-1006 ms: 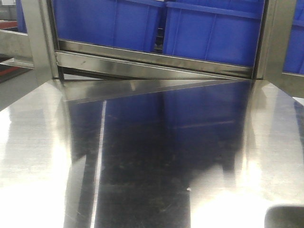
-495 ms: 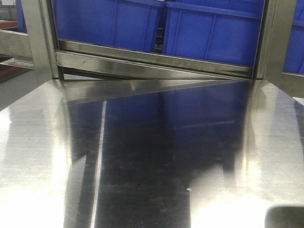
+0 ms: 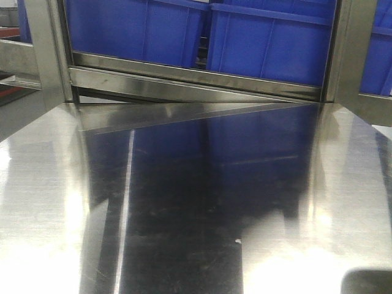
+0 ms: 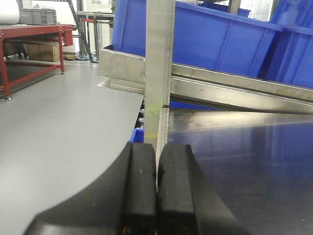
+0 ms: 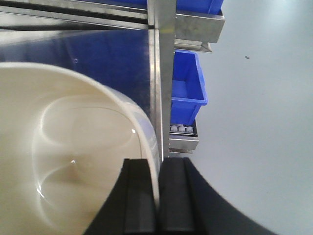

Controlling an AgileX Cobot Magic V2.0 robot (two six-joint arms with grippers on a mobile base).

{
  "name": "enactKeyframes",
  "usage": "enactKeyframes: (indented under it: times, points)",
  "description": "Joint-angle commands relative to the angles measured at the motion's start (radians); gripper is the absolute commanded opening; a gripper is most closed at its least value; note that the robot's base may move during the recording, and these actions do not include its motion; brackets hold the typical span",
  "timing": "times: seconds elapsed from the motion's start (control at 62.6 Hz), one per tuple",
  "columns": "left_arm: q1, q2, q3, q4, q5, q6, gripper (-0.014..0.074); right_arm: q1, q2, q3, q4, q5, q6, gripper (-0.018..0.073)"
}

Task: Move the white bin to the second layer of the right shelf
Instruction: 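Turn the base away from the table holding the bin in the right gripper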

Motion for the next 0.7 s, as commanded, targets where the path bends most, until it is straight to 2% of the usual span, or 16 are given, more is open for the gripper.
enactKeyframes:
  times: [0.0, 0.687]
  points:
    - [-0.003, -0.015, 0.027, -0.005, -0.083, -0.005, 0.0085, -0.004, 0.009, -0.029, -0.007, -0.096, 0.003, 0.0047]
    - [-0.003, -0.015, 0.027, -0.005, -0.083, -0.005, 0.0085, -0.004, 0.009, -0.028, -0.007, -0.096, 0.003, 0.0047]
